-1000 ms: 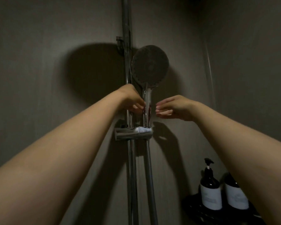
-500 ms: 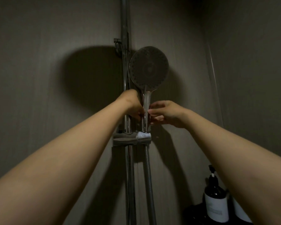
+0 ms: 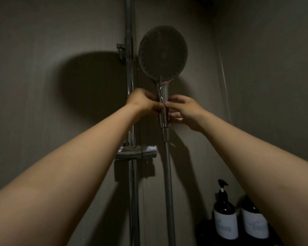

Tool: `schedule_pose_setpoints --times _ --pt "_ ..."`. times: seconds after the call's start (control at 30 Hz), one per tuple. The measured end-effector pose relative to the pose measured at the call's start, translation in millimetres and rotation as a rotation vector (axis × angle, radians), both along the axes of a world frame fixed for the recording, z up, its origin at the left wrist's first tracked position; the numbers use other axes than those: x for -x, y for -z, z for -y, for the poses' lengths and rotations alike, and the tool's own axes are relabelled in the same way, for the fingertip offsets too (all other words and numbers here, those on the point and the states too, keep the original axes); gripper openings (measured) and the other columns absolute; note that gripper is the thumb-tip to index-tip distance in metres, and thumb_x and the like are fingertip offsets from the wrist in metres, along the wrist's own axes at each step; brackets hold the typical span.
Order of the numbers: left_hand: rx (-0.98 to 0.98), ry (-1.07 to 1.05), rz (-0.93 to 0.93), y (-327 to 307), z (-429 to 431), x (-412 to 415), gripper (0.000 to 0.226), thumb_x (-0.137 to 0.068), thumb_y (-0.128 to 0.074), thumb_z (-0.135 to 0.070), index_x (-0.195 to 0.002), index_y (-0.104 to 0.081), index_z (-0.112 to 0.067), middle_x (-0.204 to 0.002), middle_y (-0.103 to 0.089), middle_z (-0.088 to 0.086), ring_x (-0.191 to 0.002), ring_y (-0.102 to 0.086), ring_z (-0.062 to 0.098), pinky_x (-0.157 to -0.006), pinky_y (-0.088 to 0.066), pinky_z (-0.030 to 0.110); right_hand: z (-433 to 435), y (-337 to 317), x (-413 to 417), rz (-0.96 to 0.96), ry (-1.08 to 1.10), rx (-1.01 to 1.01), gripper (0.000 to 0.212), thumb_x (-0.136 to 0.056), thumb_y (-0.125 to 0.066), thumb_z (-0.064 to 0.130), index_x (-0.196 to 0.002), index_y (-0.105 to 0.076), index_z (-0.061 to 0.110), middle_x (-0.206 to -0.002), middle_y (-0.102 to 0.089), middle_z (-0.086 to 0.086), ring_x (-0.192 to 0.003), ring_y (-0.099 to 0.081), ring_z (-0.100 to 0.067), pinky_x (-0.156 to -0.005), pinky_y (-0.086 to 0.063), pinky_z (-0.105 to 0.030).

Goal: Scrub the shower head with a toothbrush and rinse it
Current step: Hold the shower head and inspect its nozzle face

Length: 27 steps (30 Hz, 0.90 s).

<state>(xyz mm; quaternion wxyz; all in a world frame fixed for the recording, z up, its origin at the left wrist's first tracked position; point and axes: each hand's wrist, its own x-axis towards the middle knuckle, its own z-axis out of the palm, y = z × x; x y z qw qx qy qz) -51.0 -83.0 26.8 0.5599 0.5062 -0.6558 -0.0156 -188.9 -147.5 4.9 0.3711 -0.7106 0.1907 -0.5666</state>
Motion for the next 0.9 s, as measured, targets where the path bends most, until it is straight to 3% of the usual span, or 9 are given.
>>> schedule_pose_setpoints --times 0.3,0.5,0.6,0.9 --pt "-0.039 0.109 0.038 20.4 -4.9 14.9 0.037 -0.081 -0.07 -0.011 -0.115 -0.061 -0.003 -0.109 -0.065 0.014 -0.094 -0.067 0.021 -0.067 -0.056 0.022 -20.0 20.0 23.8 -0.078 0.061 -0.028 0.009 -0.091 -0.059 0.012 -0.096 -0.061 0.02 -0.08 -0.065 -0.005 -0.071 -0.064 -0.019 -0.077 -0.055 -0.039" --pt "-0.086 0.191 -0.011 40.9 -26.0 21.5 0.031 -0.079 -0.071 -0.005 -0.109 -0.064 0.002 -0.103 -0.067 0.017 -0.09 -0.069 0.024 -0.064 -0.058 0.021 -48.7 42.0 32.5 -0.099 0.079 -0.049 0.022 -0.092 -0.058 0.011 -0.114 -0.058 0.013 -0.082 -0.064 -0.008 -0.072 -0.064 -0.02 -0.068 -0.057 -0.034" --pt "-0.129 0.206 -0.003 53.3 -40.1 21.3 0.03 -0.079 -0.071 -0.005 -0.108 -0.065 0.001 -0.098 -0.068 0.016 -0.088 -0.07 0.023 -0.07 -0.059 0.026 -64.9 56.3 35.0 -0.11 0.075 -0.074 0.017 -0.091 -0.058 0.011 -0.108 -0.058 0.015 -0.08 -0.064 -0.006 -0.069 -0.064 -0.019 -0.063 -0.058 -0.031" --pt "-0.25 0.266 -0.029 111.1 -87.0 18.7 0.03 -0.081 -0.069 -0.005 -0.11 -0.063 0.0 -0.087 -0.065 0.009 -0.075 -0.066 0.016 -0.057 -0.055 0.017 -112.7 115.2 37.7 -0.12 0.052 -0.189 0.013 -0.09 -0.061 0.013 -0.101 -0.058 0.019 -0.081 -0.067 -0.007 -0.07 -0.067 -0.019 -0.061 -0.06 -0.03"
